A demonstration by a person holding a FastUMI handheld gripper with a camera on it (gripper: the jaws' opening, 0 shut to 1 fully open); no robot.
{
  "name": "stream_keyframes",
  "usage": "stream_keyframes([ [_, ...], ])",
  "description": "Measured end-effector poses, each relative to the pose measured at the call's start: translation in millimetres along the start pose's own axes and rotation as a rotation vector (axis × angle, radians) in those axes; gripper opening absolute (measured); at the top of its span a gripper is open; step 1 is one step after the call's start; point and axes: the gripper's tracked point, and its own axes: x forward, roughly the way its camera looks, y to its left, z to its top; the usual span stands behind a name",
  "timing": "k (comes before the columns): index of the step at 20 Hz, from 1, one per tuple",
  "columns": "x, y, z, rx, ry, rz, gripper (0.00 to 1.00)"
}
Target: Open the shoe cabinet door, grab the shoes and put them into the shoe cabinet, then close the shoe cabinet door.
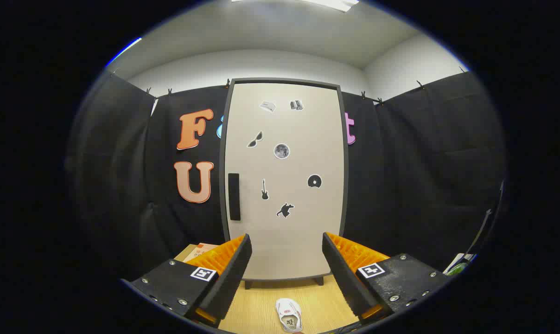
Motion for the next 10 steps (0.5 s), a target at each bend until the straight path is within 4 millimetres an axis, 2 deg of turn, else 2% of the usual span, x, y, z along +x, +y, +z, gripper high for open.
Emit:
stream_keyframes([
  [10, 2.6, 0.5, -1.4, 0.002, 0.008, -0.003, 0.95],
])
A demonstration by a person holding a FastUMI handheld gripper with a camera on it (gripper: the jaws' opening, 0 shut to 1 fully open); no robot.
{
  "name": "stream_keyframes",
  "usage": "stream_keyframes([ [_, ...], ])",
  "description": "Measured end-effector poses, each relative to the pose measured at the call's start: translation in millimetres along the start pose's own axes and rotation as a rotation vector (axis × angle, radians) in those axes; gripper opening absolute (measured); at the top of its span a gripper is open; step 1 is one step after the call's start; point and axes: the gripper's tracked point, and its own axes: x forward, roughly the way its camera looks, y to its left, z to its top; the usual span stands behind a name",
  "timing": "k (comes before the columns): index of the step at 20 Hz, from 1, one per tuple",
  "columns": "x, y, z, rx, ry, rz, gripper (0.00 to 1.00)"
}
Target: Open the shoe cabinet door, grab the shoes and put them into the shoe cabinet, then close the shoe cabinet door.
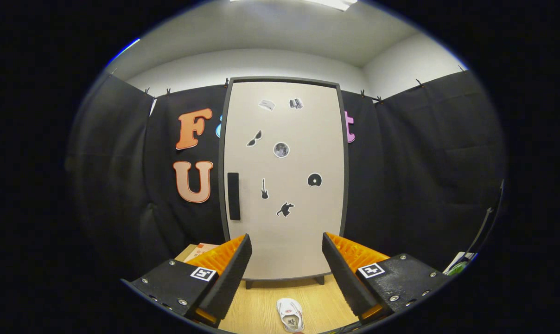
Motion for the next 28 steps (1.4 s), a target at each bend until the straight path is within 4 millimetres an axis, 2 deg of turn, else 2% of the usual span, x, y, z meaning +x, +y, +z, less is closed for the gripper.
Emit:
stream_keyframes([
  [13, 2.5, -7.1, -0.5, 0.015, 0.007, -0.019, 0.95],
  [16, 6.8, -2.0, 2.1, 0.012, 0.004, -0.016, 0.95],
  [22, 34.2, 24.0, -4.1, 0.005, 0.022, 0.024, 0.95],
  [28, 83.1, 66.6, -5.6, -0.006, 0.028, 0.086, 0.95],
])
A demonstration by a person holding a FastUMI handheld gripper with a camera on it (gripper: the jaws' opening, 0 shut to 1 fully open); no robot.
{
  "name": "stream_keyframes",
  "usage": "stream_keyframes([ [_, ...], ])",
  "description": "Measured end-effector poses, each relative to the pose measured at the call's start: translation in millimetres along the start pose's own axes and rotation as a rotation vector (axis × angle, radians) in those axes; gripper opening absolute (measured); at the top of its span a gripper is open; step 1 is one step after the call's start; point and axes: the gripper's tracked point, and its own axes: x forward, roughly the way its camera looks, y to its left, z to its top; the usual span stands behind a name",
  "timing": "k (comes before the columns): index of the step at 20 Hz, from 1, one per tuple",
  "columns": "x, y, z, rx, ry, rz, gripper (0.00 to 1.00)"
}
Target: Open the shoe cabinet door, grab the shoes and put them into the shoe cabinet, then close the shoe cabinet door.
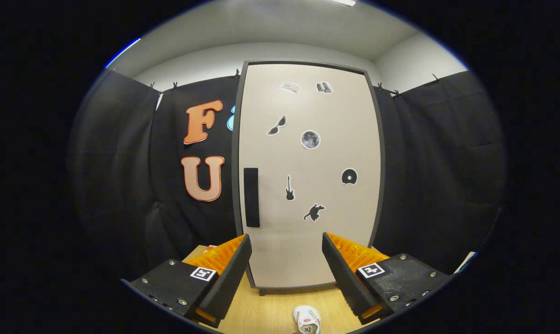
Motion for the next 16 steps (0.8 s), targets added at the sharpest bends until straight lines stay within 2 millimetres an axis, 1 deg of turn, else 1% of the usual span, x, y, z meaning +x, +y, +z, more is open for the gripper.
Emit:
stream_keyframes([
  [4, 44.0, 30.8, 8.9, 0.007, -0.015, 0.050, 0.95],
  [6, 67.7, 39.1, 12.8, 0.002, -0.016, 0.058, 0.95],
  [9, 97.1, 48.9, 21.0, 0.003, -0.030, 0.064, 0.95],
  [11, 111.5, 52.8, 25.2, 0.001, -0.041, 0.065, 0.95],
  [13, 125.4, 56.6, 21.3, 0.011, -0.024, 0.067, 0.95],
  [16, 141.0, 62.5, 16.4, 0.026, -0.008, 0.072, 0.95],
])
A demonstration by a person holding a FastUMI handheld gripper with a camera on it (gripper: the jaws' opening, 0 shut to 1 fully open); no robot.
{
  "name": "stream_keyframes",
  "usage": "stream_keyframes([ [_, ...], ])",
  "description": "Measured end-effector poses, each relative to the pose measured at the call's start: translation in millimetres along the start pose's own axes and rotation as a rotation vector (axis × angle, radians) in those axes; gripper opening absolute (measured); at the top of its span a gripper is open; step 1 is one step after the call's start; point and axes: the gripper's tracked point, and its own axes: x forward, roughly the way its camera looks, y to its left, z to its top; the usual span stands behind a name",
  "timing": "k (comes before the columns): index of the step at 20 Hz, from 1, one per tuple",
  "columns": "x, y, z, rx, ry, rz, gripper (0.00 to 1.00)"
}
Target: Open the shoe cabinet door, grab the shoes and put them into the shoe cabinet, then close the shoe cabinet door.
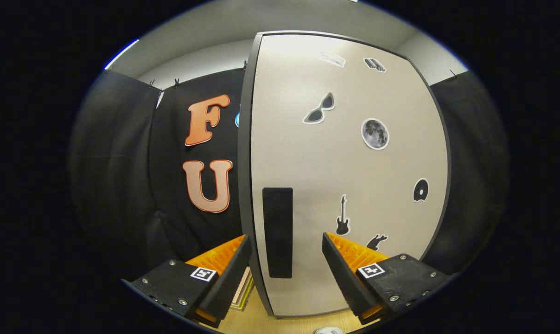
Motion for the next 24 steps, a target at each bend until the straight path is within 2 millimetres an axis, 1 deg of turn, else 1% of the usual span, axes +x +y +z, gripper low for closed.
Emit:
stream_keyframes([
  [3, 9.6, 2.6, -4.1, 0.006, 0.014, -0.004, 0.94],
  [4, 12.7, 2.6, -2.6, 0.002, 0.011, -0.008, 0.93],
  [5, 14.8, 2.8, -1.1, -0.003, 0.005, -0.010, 0.88],
  [6, 17.0, 3.5, 0.9, -0.007, 0.001, -0.008, 0.84],
  [7, 18.4, 3.6, 0.5, -0.008, 0.001, -0.009, 0.78],
  [8, 19.5, 3.2, 0.2, -0.008, 0.003, -0.010, 0.74],
  [9, 21.7, 2.0, -0.1, -0.008, 0.005, -0.015, 0.68],
  [10, 21.9, 1.7, -0.6, -0.009, 0.006, -0.014, 0.65],
  [11, 22.3, 1.4, 1.6, -0.005, -0.006, -0.014, 0.56],
  [12, 20.8, 3.9, 1.8, 0.007, -0.004, -0.005, 0.50],
  [13, 19.4, 5.1, 0.5, 0.013, -0.003, -0.005, 0.42],
  [14, 19.0, 4.4, 1.1, 0.006, -0.002, -0.007, 0.38],
  [17, 15.7, 4.6, 0.2, 0.007, 0.016, -0.008, 0.35],
  [21, 5.0, 6.3, 2.4, 0.009, 0.037, 0.019, 0.31],
  [24, -3.9, 4.4, 3.6, 0.012, 0.040, 0.037, 0.31],
])
